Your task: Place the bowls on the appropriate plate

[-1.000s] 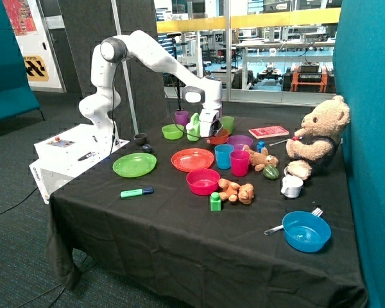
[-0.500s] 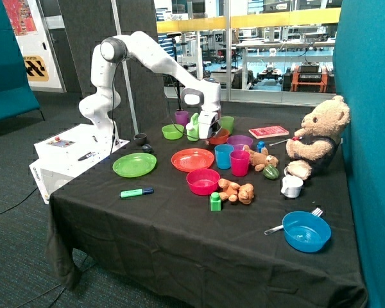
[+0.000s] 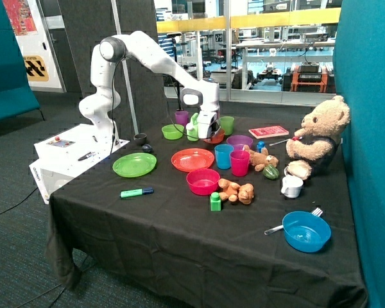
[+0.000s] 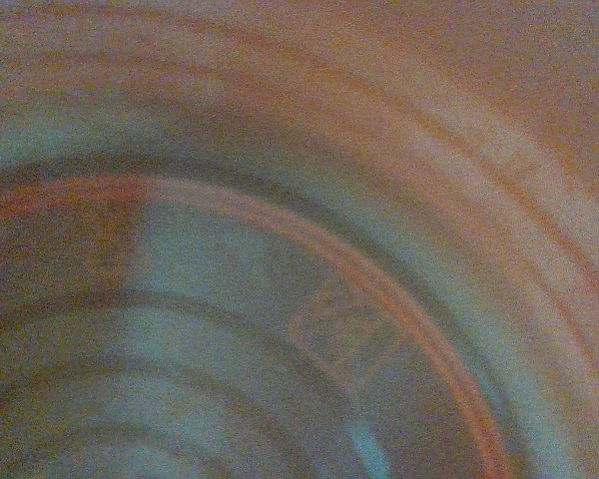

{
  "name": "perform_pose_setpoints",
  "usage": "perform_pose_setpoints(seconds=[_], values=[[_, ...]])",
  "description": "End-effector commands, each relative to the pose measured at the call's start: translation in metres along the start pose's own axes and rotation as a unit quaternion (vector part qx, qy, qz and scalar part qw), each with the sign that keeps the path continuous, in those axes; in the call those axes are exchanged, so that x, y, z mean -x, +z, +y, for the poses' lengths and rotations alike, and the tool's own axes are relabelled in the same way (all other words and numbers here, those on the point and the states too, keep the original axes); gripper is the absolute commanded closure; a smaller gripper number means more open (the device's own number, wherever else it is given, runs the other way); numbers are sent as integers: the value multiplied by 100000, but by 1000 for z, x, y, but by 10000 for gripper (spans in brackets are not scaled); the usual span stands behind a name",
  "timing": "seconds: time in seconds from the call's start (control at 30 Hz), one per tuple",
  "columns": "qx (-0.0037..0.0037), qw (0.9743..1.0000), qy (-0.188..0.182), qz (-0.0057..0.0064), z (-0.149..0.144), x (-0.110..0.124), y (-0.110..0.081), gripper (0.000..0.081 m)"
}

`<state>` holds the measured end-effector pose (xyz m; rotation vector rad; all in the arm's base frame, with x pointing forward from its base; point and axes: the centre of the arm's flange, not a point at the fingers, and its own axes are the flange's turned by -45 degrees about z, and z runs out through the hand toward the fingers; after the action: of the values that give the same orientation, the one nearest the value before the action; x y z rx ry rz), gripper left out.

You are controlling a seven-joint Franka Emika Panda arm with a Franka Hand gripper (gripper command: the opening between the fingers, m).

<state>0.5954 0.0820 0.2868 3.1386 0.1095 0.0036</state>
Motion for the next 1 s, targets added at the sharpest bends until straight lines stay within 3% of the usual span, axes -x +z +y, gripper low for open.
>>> perform_pose_setpoints(seconds=[0.0, 0.97], values=[[-61, 99996, -852, -112, -4, -1, 1, 808], [-62, 99988, -1550, -111, 33, 2, -64, 808]])
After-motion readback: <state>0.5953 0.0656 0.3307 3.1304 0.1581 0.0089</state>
